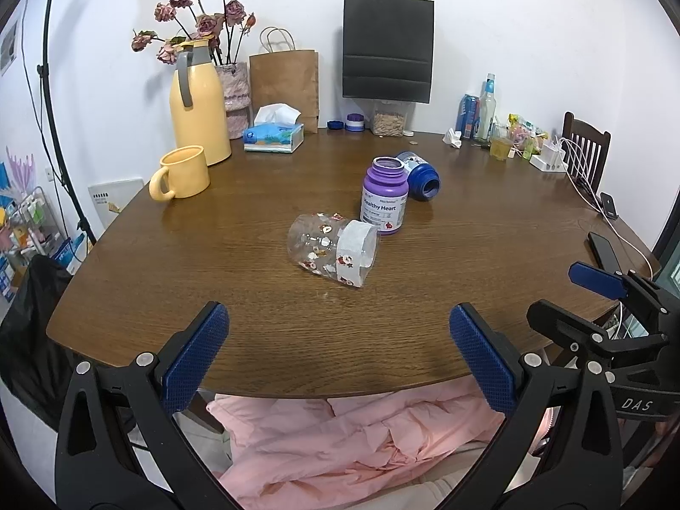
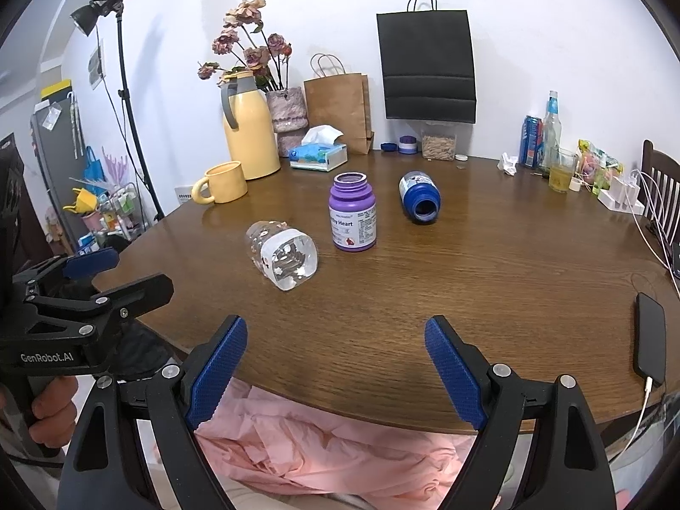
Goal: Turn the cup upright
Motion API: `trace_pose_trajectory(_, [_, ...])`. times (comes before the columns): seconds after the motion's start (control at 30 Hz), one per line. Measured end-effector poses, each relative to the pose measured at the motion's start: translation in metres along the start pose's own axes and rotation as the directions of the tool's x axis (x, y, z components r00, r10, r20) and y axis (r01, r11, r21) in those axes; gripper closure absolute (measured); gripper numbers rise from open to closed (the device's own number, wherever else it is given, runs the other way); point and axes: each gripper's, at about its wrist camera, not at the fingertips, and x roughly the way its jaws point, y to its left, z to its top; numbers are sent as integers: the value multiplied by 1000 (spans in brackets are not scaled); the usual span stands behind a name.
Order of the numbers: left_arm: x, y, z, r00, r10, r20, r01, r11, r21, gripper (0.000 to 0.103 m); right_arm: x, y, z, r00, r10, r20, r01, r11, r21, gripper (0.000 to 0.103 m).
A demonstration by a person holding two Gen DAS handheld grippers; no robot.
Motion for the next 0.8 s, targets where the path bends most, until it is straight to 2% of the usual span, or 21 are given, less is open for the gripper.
trace_pose_trajectory(0.8, [-3,-8,3,1000,-10,21,9,1000,28,0,-1,-1,2,1000,-3,0,3,1000,2,14])
